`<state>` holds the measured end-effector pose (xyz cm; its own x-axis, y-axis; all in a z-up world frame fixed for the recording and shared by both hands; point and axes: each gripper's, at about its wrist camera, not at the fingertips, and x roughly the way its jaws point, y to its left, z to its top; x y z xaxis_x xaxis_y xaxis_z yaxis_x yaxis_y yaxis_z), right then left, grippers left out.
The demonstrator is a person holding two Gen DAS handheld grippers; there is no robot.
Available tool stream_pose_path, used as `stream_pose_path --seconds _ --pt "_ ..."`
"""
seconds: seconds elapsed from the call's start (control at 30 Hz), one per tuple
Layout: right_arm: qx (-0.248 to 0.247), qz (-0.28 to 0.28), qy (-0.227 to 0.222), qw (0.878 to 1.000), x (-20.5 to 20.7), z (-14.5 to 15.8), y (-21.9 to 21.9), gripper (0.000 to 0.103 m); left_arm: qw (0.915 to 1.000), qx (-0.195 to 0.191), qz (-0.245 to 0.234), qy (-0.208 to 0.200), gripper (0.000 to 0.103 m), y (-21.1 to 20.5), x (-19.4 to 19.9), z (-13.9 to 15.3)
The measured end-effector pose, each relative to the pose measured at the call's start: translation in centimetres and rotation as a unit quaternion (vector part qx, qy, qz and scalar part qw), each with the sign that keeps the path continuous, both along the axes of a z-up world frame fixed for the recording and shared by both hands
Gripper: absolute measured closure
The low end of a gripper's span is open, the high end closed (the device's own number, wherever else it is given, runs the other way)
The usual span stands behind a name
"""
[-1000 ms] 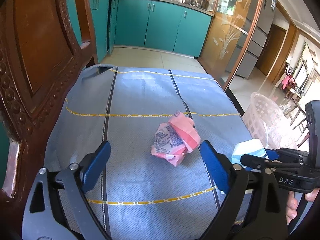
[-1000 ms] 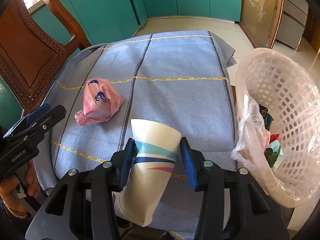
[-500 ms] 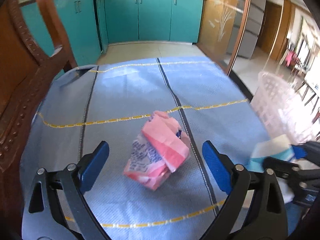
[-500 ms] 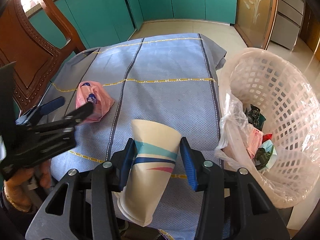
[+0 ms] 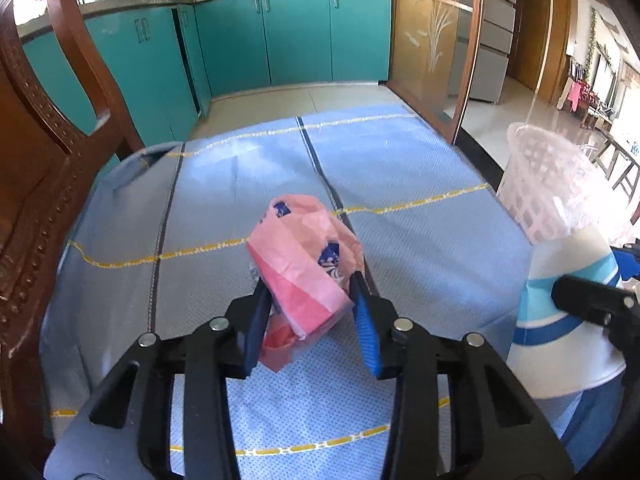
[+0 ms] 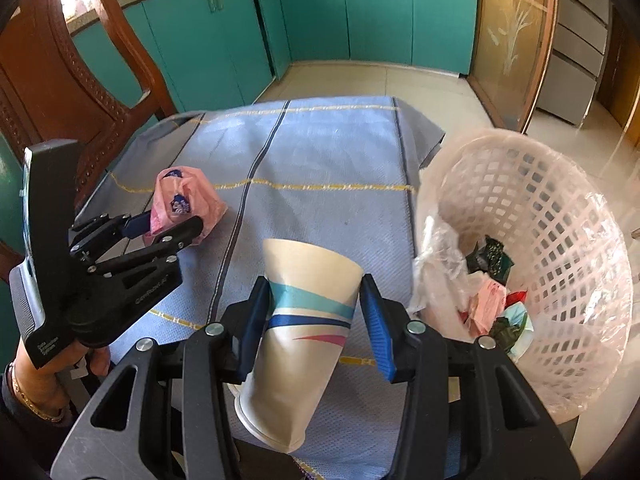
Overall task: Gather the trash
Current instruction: 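Drop the pink bag and paper cup into the basket with both grippers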
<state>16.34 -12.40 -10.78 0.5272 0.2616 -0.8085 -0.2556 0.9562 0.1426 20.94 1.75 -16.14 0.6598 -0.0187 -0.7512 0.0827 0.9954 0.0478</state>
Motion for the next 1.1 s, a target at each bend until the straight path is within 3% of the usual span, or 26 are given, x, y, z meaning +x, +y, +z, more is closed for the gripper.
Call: stream_pose_path --seconds 0.17,0.33,0.5,0.7,0.8,0.87,1.0,1.1 --pt "0.01 -0.042 -0.047 0.998 -0.4 2.9 -4.3 0.056 0.9994 -0.018 -0.016 -0.025 0.063 -1.4 -0.6 2.8" --pt "0.009 -0.123 -0.089 0.988 -1.0 5.6 -11.6 0.056 0.9941 -0.066 -0.065 -0.056 0.063 -4.7 -0.6 6.7" --pt "0.002 -0.183 -0.09 0.979 -2.0 5.2 -17.1 0.056 0.9846 -0.103 -0.128 -0.06 0.063 -10.1 0.6 8.4" --pt "0.005 -0.218 -0.072 0.973 -2.4 3.6 -21.3 0.056 0.9713 -0.112 -0.205 -0.044 0.062 -17.8 1.8 7.8" --pt "0.003 -0.224 -0.071 0.972 -1.6 3.3 -22.0 0.056 0.9694 -0.109 -0.217 -0.037 0.054 -20.2 2.0 7.2" --pt "0.0 -0.223 -0.071 0.972 -0.8 3.1 -22.2 0.056 0.9697 -0.115 -0.213 -0.036 0.036 -20.7 1.9 7.1" --pt "0.002 -0.217 -0.07 0.974 0.1 2.8 -22.0 0.055 0.974 -0.116 -0.188 -0.052 0.023 -19.4 1.5 7.8" --pt "0.002 -0.207 -0.073 0.976 -0.1 2.7 -21.3 0.04 0.9782 -0.115 -0.159 -0.068 0.016 -17.1 0.8 8.7"
